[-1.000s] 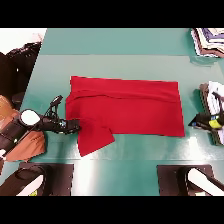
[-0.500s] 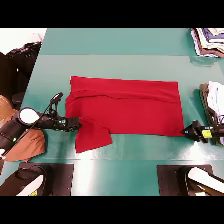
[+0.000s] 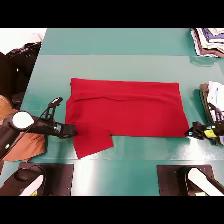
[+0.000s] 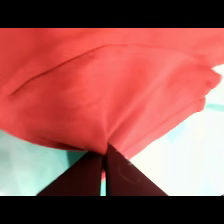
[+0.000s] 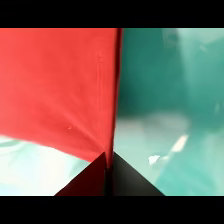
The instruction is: Fold the shirts.
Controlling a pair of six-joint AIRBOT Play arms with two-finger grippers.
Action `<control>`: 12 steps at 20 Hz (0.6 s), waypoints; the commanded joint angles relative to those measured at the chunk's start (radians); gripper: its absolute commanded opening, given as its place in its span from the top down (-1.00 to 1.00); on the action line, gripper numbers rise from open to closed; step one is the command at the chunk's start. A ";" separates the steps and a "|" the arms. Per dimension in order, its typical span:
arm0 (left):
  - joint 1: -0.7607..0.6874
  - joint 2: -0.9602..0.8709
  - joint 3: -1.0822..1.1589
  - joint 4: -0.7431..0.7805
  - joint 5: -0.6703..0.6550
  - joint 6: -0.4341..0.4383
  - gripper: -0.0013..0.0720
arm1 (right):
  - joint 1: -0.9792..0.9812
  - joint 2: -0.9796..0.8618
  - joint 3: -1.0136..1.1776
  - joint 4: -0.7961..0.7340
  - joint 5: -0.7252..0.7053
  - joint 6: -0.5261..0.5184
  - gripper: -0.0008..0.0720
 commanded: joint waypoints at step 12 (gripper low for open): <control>0.000 -0.046 0.179 0.136 0.052 -0.088 0.90 | 0.275 -0.110 0.407 -0.114 0.031 0.131 0.94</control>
